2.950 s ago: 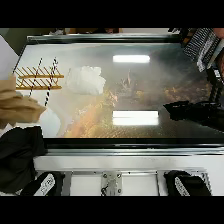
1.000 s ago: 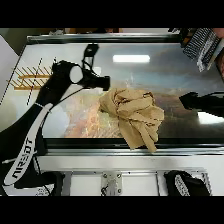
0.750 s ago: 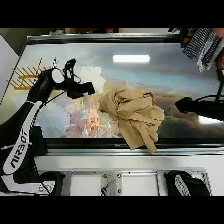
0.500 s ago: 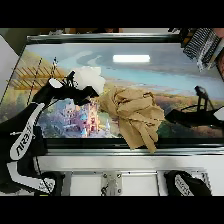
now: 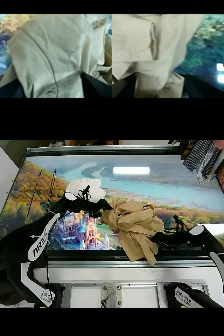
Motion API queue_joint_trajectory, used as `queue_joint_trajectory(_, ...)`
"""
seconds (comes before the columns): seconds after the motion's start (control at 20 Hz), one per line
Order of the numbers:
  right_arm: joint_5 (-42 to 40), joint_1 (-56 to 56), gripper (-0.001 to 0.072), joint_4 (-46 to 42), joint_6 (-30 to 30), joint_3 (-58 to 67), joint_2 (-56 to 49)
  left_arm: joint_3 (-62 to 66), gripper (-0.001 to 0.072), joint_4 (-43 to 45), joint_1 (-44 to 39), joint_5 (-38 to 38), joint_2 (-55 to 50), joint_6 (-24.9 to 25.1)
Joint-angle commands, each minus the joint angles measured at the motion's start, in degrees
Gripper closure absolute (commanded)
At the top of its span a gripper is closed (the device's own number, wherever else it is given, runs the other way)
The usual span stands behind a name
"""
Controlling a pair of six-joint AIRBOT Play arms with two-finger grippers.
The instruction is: Fold the clothes and pants, and hang the long-sleeved shirts on hangers.
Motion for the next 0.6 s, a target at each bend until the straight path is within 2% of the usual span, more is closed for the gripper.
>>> queue_joint_trajectory(0.0, -3.6, 5.5, 0.0064, 3.6, -1.2, -0.5, -3.4, 2.1, 0.0385, -0.3, -1.0, -1.6, -1.9, 0.1)
queue_joint_trajectory(0.05, -4.0, 6.3, 0.0097, 3.8, -2.1, -0.4, -3.3, 2.1, 0.0569, 0.3, -0.9, -1.8, -1.8, 0.1)
queue_joint_trajectory(0.1, -3.9, 6.6, 0.0309, 3.8, -3.5, 0.0, -3.2, 2.1, 0.0693, 0.4, -0.5, -2.3, -1.7, 0.1)
queue_joint_trajectory(0.15, -2.9, 6.4, 0.0611, 3.7, -4.9, 0.7, -2.7, 2.1, 0.0694, 0.4, 0.1, -2.8, -1.3, 0.1)
queue_joint_trajectory(0.2, -0.9, 5.5, 0.0697, 3.2, -6.3, 2.3, -1.6, 2.1, 0.0694, 0.3, 1.0, -3.1, 0.0, 0.1)
queue_joint_trajectory(0.4, 13.5, -0.7, 0.0699, -3.5, -7.4, 18.4, 8.4, 7.9, 0.0694, 0.7, 7.2, -6.3, 14.0, 0.3)
queue_joint_trajectory(0.55, 16.2, -4.2, 0.0699, -3.8, -4.8, 33.0, 18.1, 15.8, 0.0694, 0.8, 9.4, -10.3, 27.5, 2.3)
